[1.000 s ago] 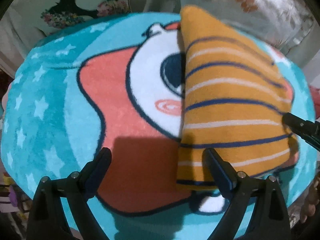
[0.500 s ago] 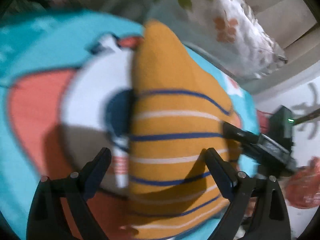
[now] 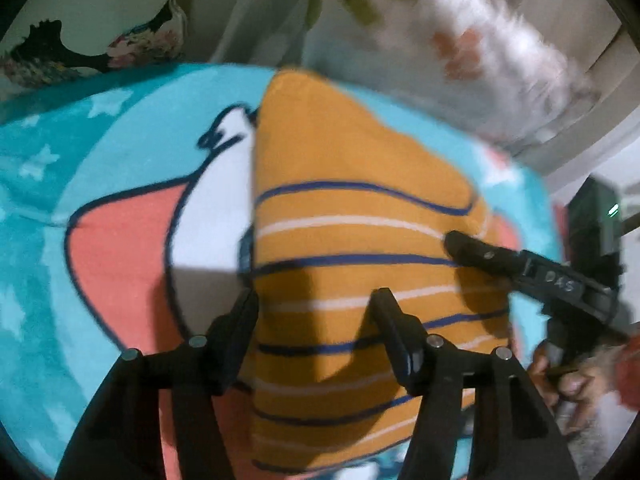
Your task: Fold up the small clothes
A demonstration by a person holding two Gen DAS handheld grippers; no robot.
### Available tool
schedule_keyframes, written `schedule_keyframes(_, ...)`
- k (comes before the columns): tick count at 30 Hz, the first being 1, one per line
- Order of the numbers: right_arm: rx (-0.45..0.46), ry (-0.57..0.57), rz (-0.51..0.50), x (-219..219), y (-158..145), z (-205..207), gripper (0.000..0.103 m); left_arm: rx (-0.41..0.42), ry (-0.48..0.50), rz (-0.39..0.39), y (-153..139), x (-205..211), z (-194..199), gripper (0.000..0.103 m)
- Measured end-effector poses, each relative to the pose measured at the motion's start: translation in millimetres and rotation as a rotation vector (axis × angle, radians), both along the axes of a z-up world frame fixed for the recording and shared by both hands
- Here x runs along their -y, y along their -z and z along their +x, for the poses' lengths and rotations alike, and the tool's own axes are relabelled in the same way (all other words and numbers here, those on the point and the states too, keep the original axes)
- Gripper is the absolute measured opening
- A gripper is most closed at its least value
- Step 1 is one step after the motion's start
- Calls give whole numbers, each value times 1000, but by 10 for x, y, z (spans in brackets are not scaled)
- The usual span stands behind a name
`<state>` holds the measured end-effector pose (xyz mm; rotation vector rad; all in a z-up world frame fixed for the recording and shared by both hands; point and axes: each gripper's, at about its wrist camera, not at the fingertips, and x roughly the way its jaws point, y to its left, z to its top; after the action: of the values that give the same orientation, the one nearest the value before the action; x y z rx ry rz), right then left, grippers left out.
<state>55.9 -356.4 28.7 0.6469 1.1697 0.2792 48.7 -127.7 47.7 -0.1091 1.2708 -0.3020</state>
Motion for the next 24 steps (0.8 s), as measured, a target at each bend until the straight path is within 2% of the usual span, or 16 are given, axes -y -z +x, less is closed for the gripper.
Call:
schedule_keyframes(1,-12,-7,-32,-25,55,-1,51,4,-6,5,19,2,-13,69)
schedule_keyframes(3,-5,10,-30,21,60,-60,53,20,-26,18,-20,-3,-66,72)
schedule_keyframes(5,5,25,-43,70,-52,-100,53,28,-30,40,-94,6,-112,72)
schedule_keyframes(8,74,27,-142,76,-350,-196,53,86,-33,96,-275,-14,-234,72)
schedule_keyframes(11,170,30,-257,30,-738,-383,40,151,-53,148,-451,-75,-383,73)
schedule_keyframes(14,222,10,-274,-96,-901,-557,40,191,-84,165,-583,-163,-491,73)
schedule_keyframes(16,214,-23,-274,-209,-837,-600,40,208,-102,172,-648,-195,-547,74)
schedule_keyframes(21,87,-104,-372,-508,-296,-514,40,248,-117,193,-773,-232,-658,74)
schedule_keyframes(24,79,-84,-355,-446,-247,-515,40,261,-124,197,-830,-244,-755,74)
